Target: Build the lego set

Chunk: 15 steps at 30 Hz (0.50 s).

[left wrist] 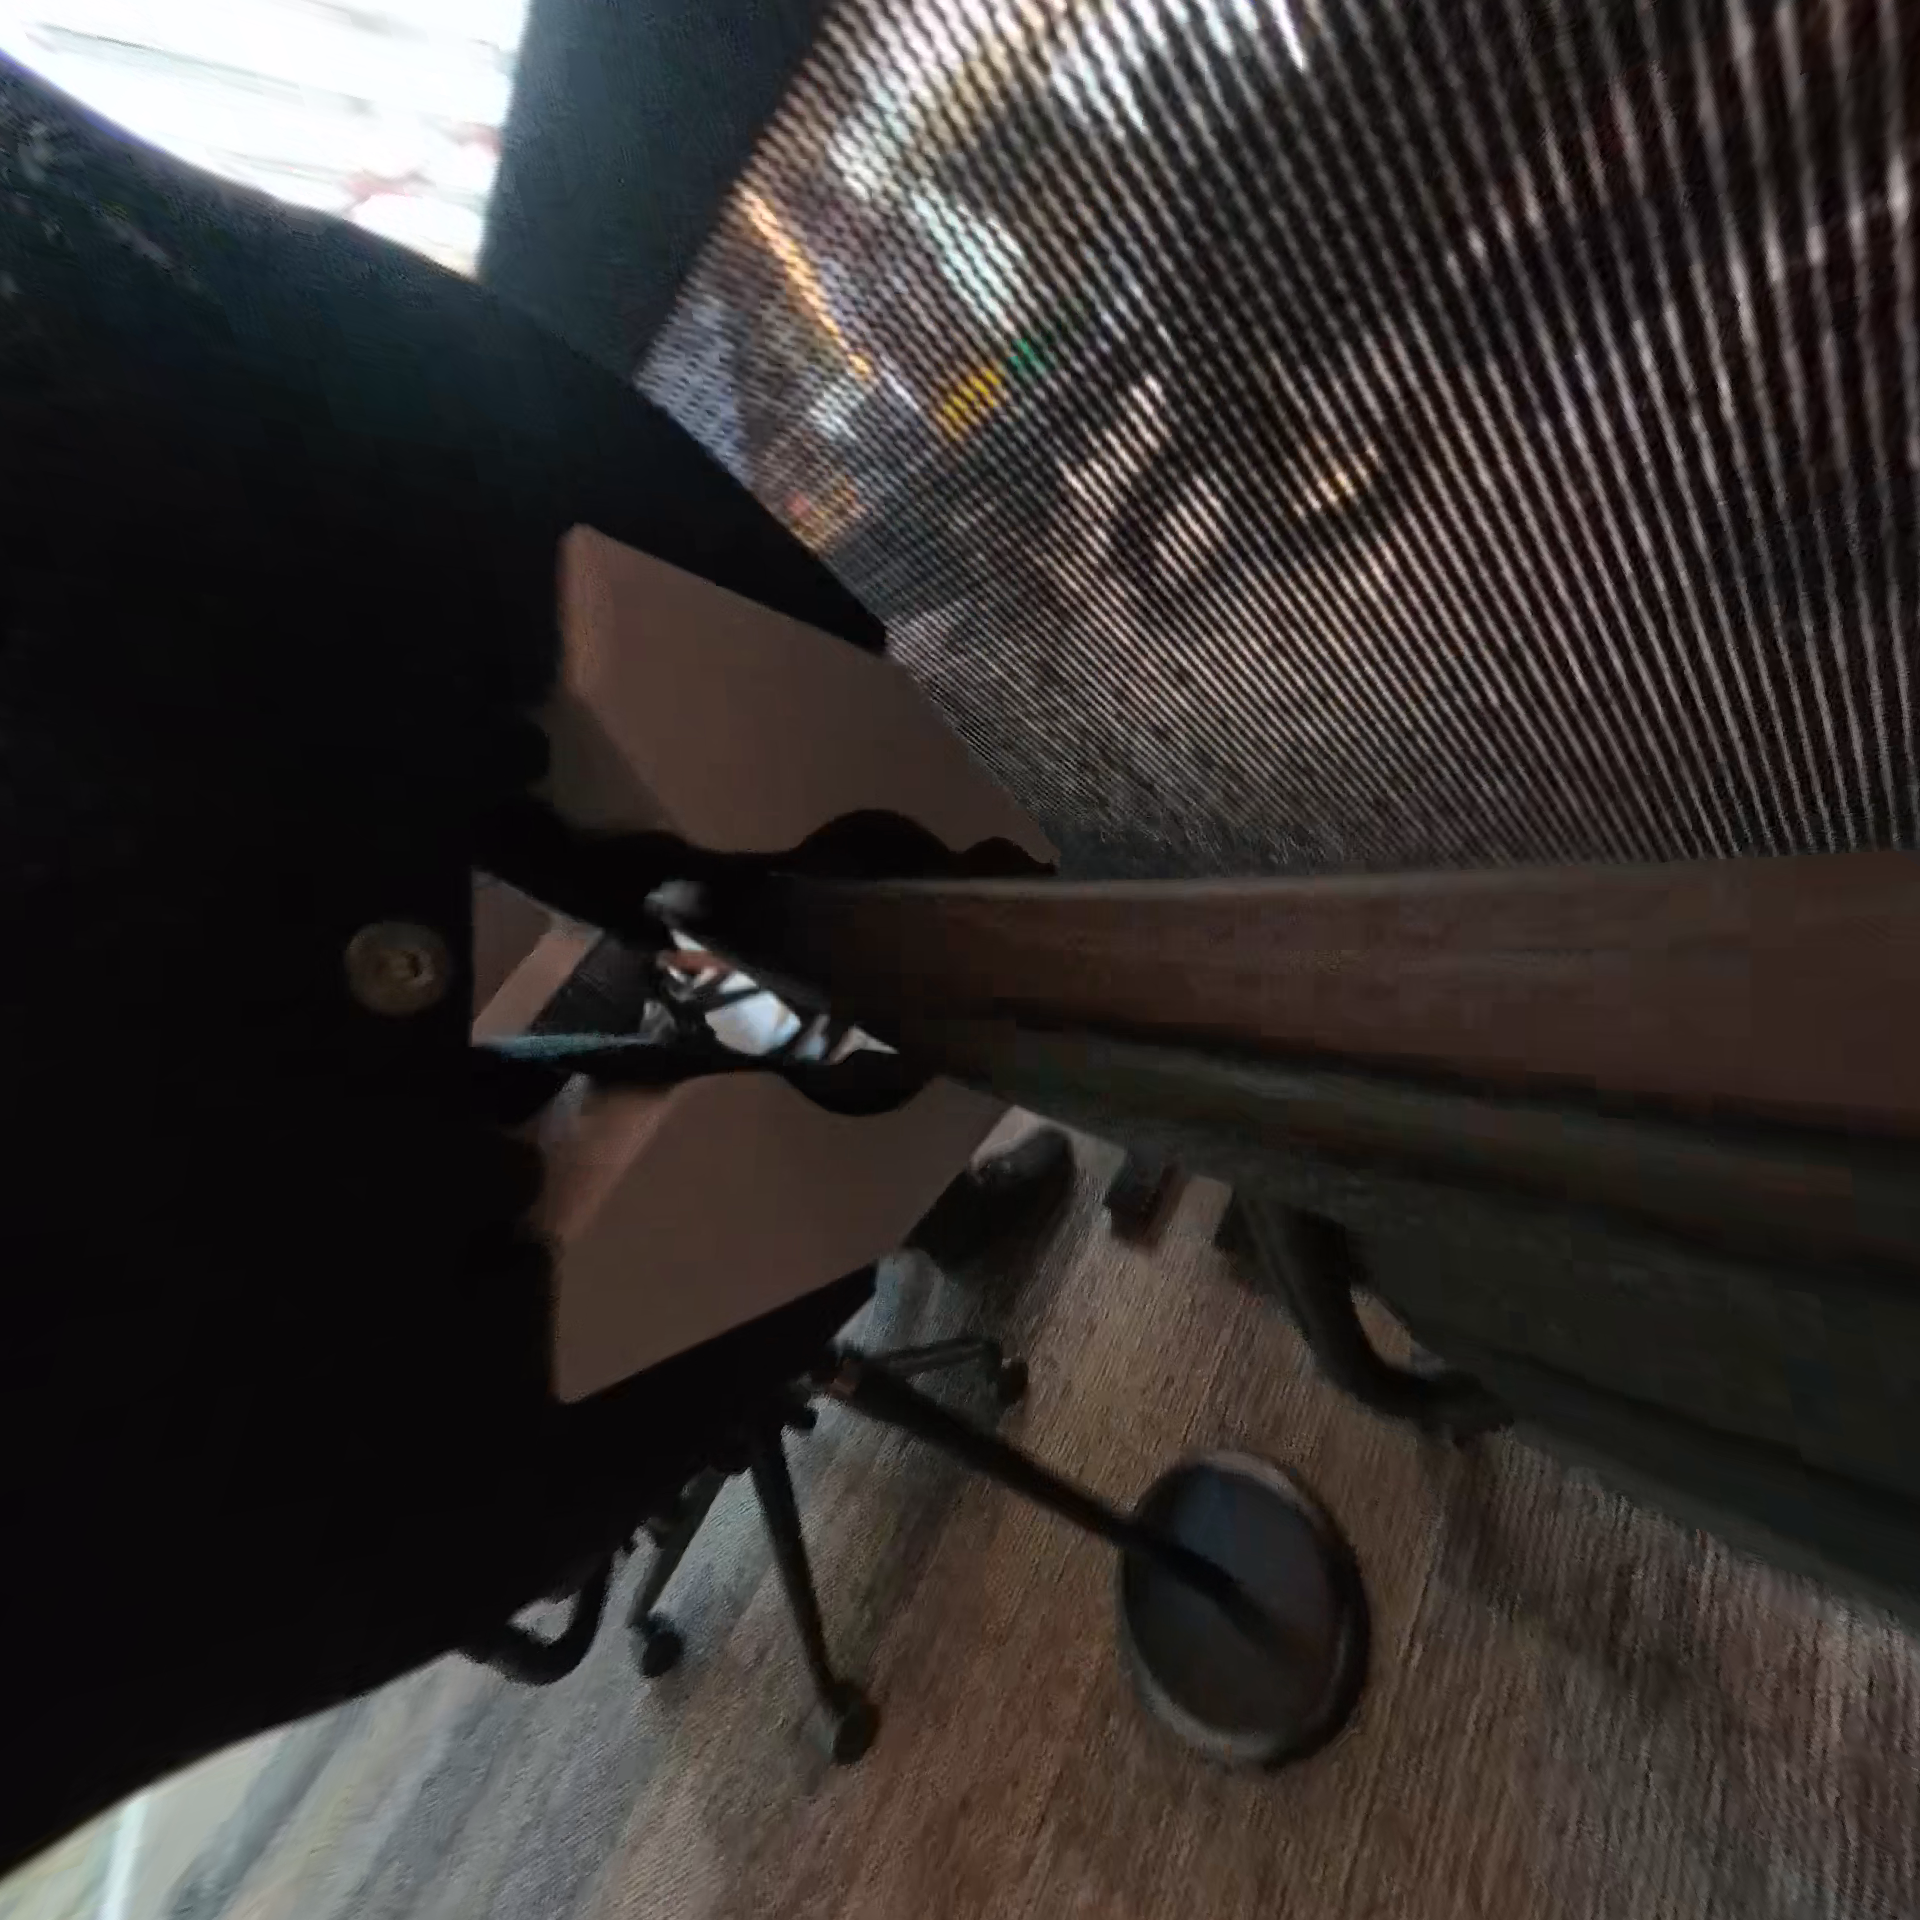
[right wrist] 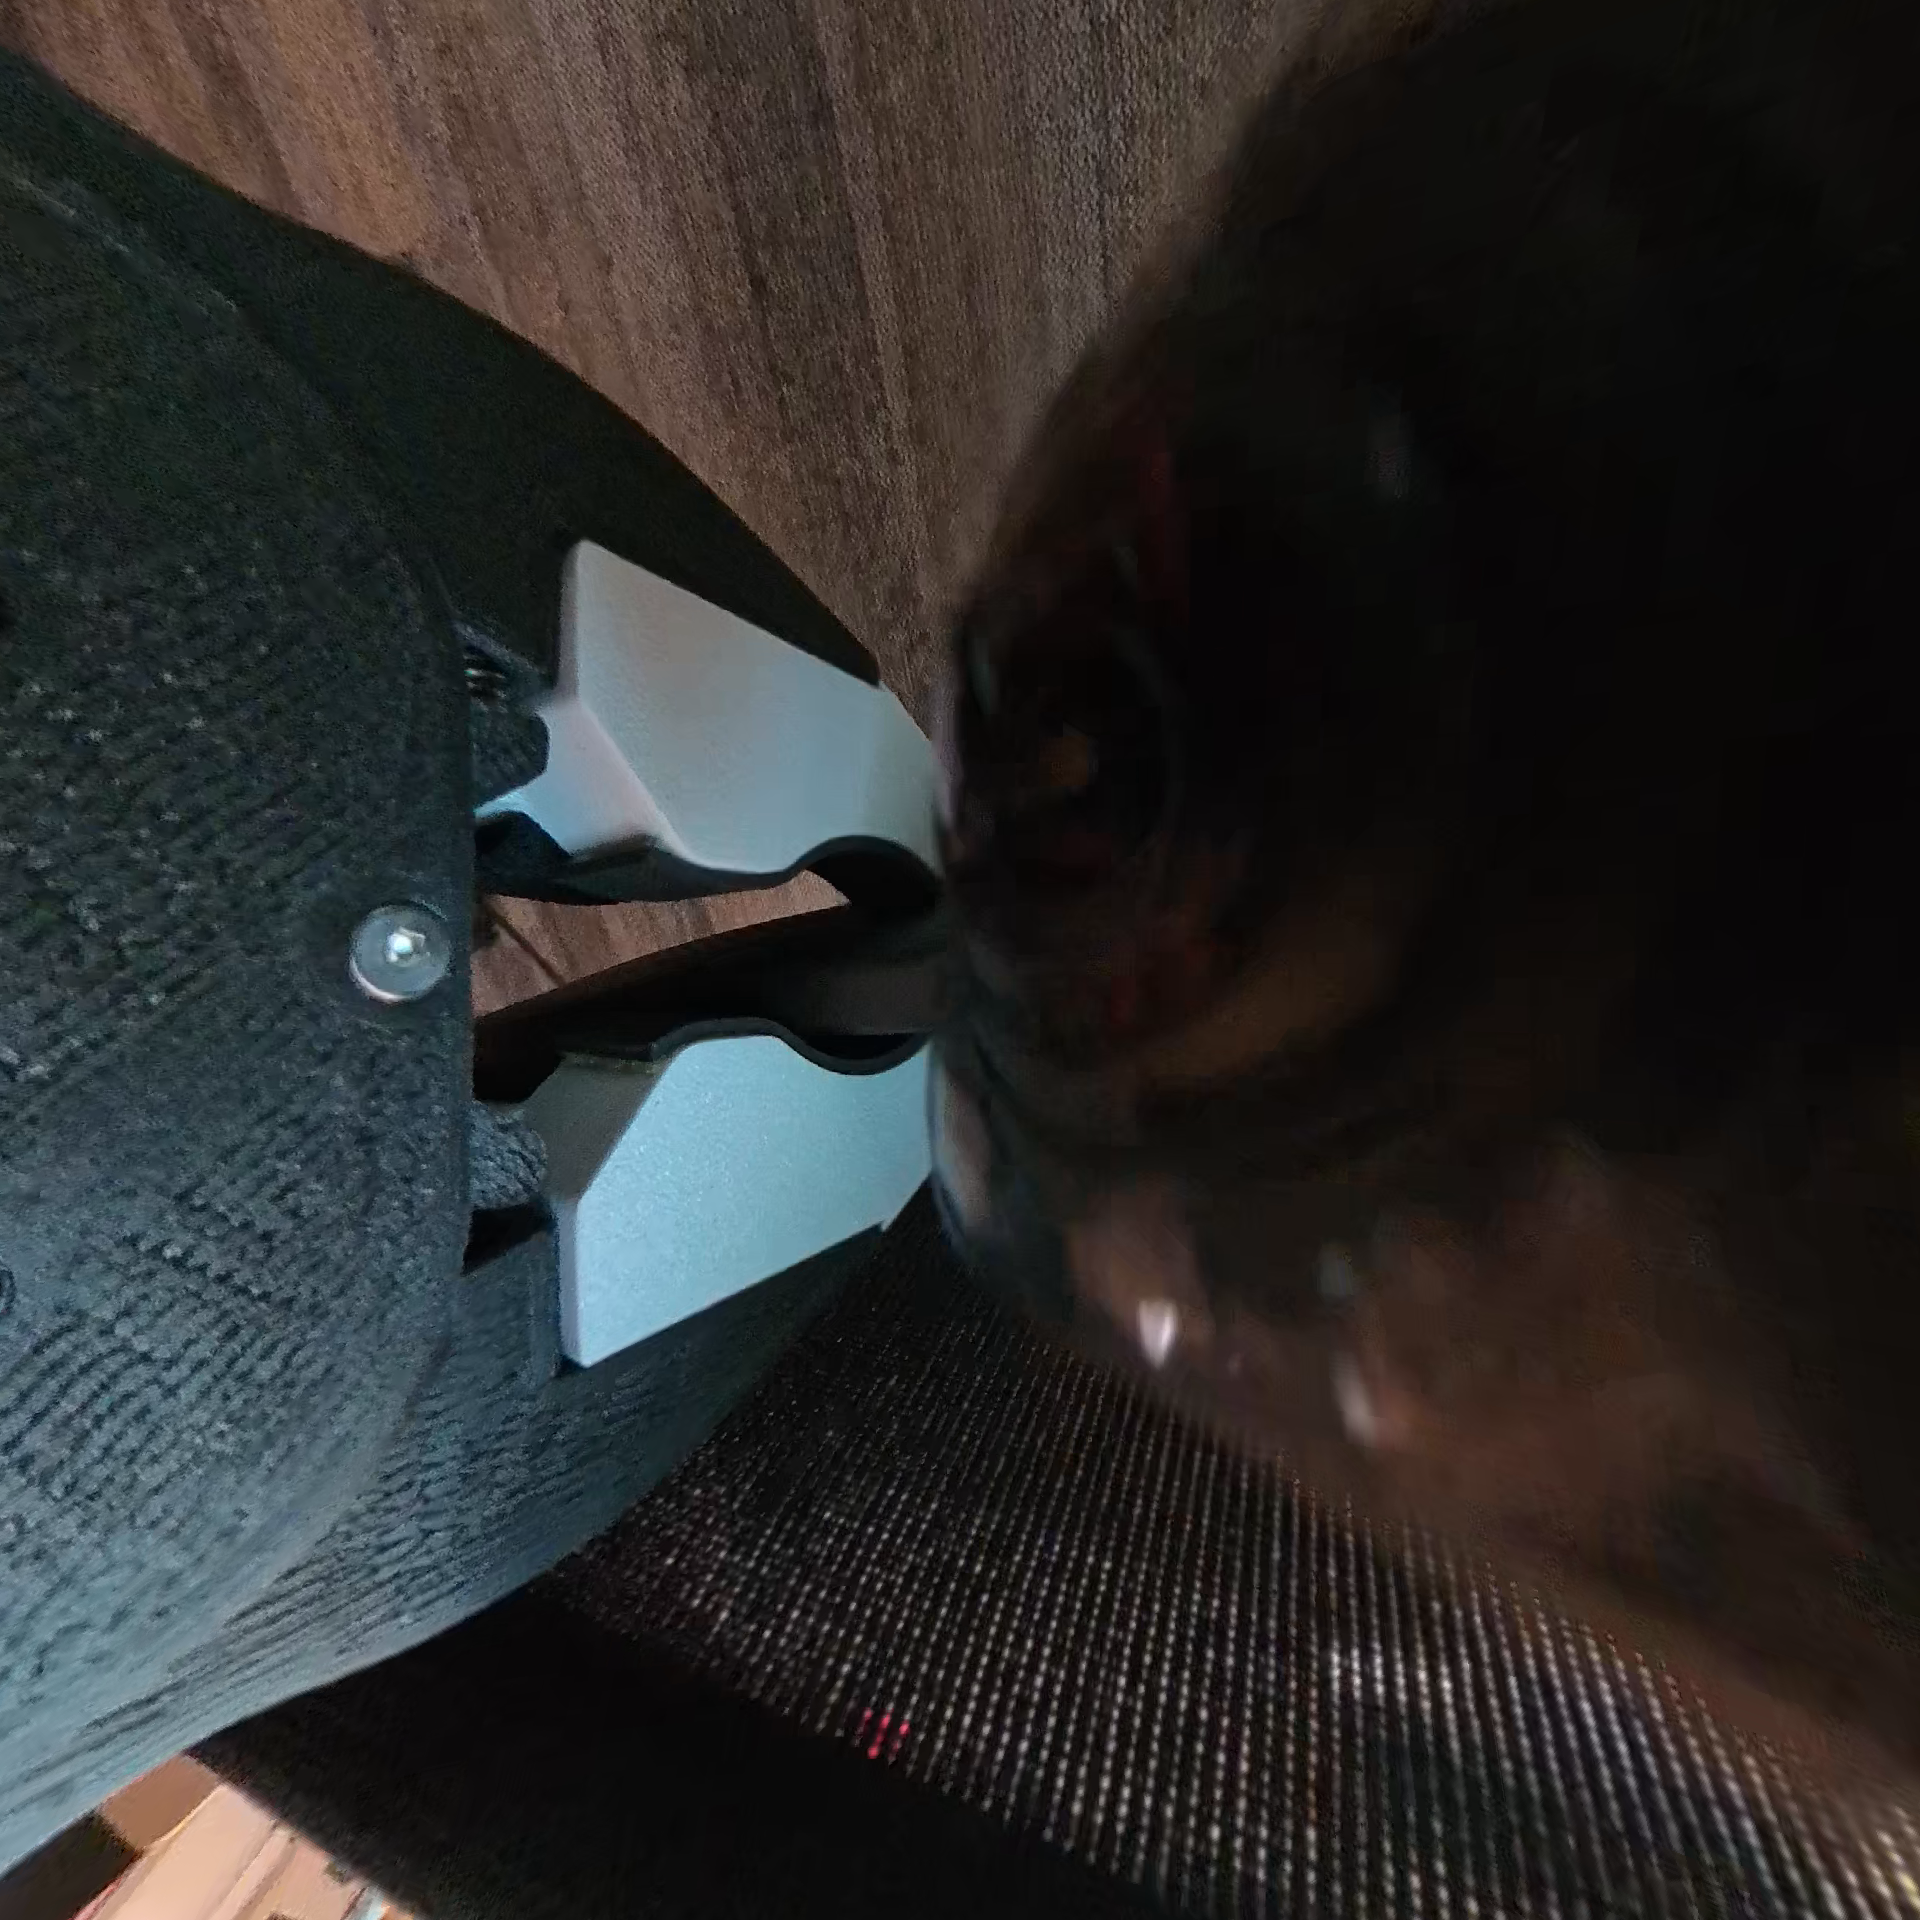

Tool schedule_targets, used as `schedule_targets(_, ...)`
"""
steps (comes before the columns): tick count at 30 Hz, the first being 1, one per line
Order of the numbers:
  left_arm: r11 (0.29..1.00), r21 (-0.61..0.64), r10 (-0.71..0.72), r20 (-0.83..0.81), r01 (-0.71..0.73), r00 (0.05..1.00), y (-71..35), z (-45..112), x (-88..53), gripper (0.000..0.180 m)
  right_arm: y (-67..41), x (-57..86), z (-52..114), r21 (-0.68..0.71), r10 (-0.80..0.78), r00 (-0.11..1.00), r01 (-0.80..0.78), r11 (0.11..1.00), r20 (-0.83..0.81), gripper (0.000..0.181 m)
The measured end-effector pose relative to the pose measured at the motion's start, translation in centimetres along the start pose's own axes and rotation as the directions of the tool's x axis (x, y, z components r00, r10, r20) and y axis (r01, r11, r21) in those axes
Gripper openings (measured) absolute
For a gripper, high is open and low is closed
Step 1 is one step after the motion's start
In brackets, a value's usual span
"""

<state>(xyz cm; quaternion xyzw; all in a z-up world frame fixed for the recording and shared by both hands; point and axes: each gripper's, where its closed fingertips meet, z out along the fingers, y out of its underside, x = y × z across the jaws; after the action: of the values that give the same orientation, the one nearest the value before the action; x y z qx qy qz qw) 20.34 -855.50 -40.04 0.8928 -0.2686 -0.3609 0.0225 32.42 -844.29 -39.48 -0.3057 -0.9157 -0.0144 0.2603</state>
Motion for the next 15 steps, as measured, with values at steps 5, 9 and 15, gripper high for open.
schedule_targets(5,0.962,0.137,-0.253,0.127,0.236,0.959,-0.1,-3.3,0.5,0.067,-0.3,1.4,-2.1,0.125,0.240,0.960,-0.223,0.967,-0.143,0.064)
schedule_targets(9,0.777,0.386,-0.554,0.044,0.497,0.831,3.9,-13.0,4.7,0.074,-4.1,-2.4,-9.6,0.373,0.330,0.904,-0.218,0.902,-0.271,0.068)
schedule_targets(15,0.581,0.390,-0.800,0.112,0.715,0.589,21.4,-27.0,16.1,0.073,-24.4,-17.2,-20.3,0.644,0.144,0.987,-0.067,0.763,-0.069,0.070)
